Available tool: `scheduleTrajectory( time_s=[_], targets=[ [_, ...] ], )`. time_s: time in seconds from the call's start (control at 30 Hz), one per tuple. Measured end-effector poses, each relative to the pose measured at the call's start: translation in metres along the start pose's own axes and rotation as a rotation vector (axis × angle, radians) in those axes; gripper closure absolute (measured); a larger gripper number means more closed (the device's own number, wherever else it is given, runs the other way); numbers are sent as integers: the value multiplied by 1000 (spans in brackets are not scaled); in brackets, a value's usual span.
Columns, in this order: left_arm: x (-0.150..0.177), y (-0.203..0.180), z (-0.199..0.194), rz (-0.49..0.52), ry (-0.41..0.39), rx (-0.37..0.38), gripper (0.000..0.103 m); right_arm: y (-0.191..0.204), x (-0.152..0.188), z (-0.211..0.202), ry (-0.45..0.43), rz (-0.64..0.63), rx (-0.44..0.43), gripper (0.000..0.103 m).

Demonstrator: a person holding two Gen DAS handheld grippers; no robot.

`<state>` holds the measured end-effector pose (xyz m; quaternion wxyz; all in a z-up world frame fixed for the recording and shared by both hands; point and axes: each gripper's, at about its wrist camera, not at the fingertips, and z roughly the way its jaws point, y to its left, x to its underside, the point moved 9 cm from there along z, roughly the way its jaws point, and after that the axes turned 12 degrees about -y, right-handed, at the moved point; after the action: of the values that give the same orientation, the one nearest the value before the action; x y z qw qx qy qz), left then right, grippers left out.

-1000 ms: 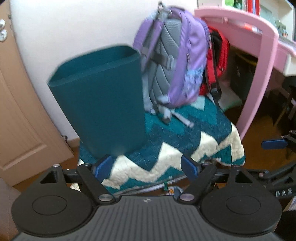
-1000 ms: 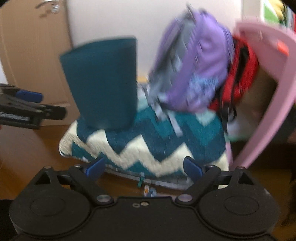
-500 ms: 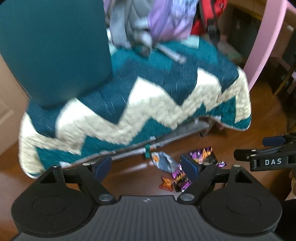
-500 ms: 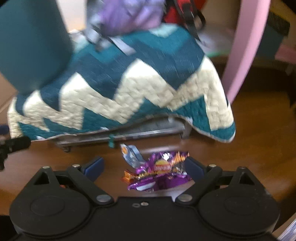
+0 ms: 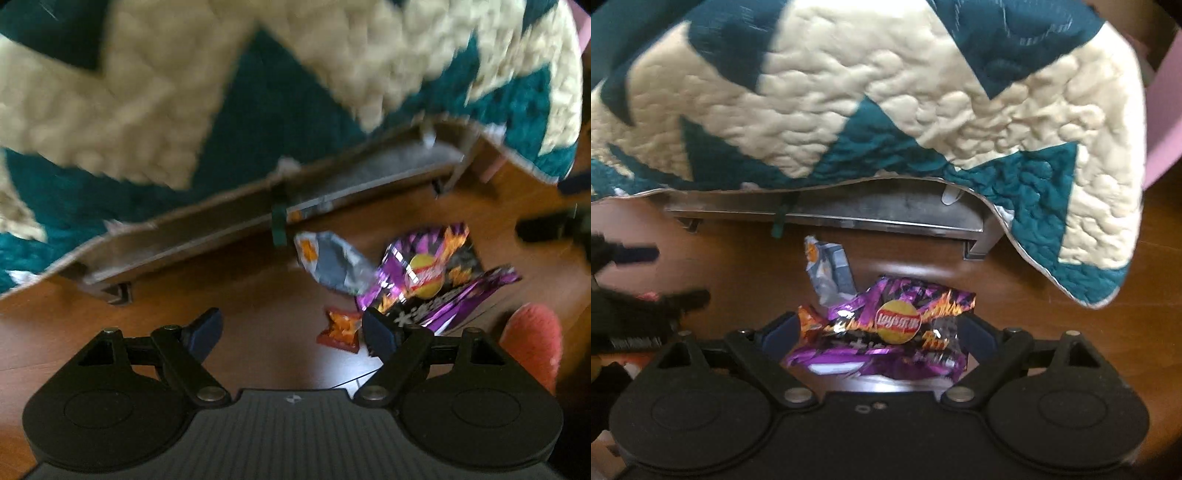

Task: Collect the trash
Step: 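Grasp the silver wrapper with the right gripper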

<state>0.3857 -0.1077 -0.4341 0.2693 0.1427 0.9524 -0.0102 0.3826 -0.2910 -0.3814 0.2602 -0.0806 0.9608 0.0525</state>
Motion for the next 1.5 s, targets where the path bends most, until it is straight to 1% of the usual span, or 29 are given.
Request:
scheduleTrajectory(
  time_s=[0.1,0.27,0.33,0.4,0.5,0.57,0.67,0.77,0.8,0.93,1.07,1.1,1.13,1.17,1.23,1.27,1.3,1.37,1.4,1.43,1.47,1.5],
  targets=[
    [16,-5,31,28,36,10,20,-13,0,27,25,-7,6,10],
    [35,-12,73,33,84,44,20,-36,8,68,66,24,39,12],
    [41,-16,88,49,94,58,20,-43,11,82,74,44,35,13],
    [46,-21,99,66,99,70,20,-47,13,91,78,34,23,14],
    [54,-29,115,82,99,96,20,-30,13,104,71,-52,-49,14],
    [59,-33,123,87,103,110,20,-12,12,114,65,-86,-111,17],
    [68,-35,134,96,108,120,20,17,9,134,64,-99,-181,22],
    [73,-35,141,56,113,159,20,41,4,152,68,-79,-239,24],
    [73,-36,142,42,115,171,20,47,4,159,72,-73,-245,24],
    [80,-39,153,-46,170,275,21,64,10,188,113,-53,-251,33],
    [85,-33,160,-122,197,306,21,69,15,207,149,-29,-242,44],
    [86,-31,163,-134,200,311,21,70,16,210,155,-24,-242,45],
    [86,-32,164,-145,203,320,25,72,17,212,160,-21,-242,47],
    [87,-31,165,-153,214,327,39,72,18,214,163,-20,-239,48],
    [91,-29,168,-161,247,320,57,73,20,217,169,-17,-231,56],
    [94,-26,172,-187,265,328,59,73,21,219,172,-15,-227,61],
    [93,-23,171,-198,254,328,62,73,22,220,174,-9,-224,63],
    [92,-22,173,-197,258,322,67,73,25,223,175,-2,-220,75],
    [93,-22,173,-191,259,323,70,73,26,223,173,0,-217,77],
    [93,-22,172,-188,262,323,74,72,27,223,173,2,-213,84],
    [94,-22,172,-190,267,322,81,71,29,222,175,2,-210,90],
    [96,-21,172,-191,277,317,85,69,30,221,173,1,-206,91]
  ],
)
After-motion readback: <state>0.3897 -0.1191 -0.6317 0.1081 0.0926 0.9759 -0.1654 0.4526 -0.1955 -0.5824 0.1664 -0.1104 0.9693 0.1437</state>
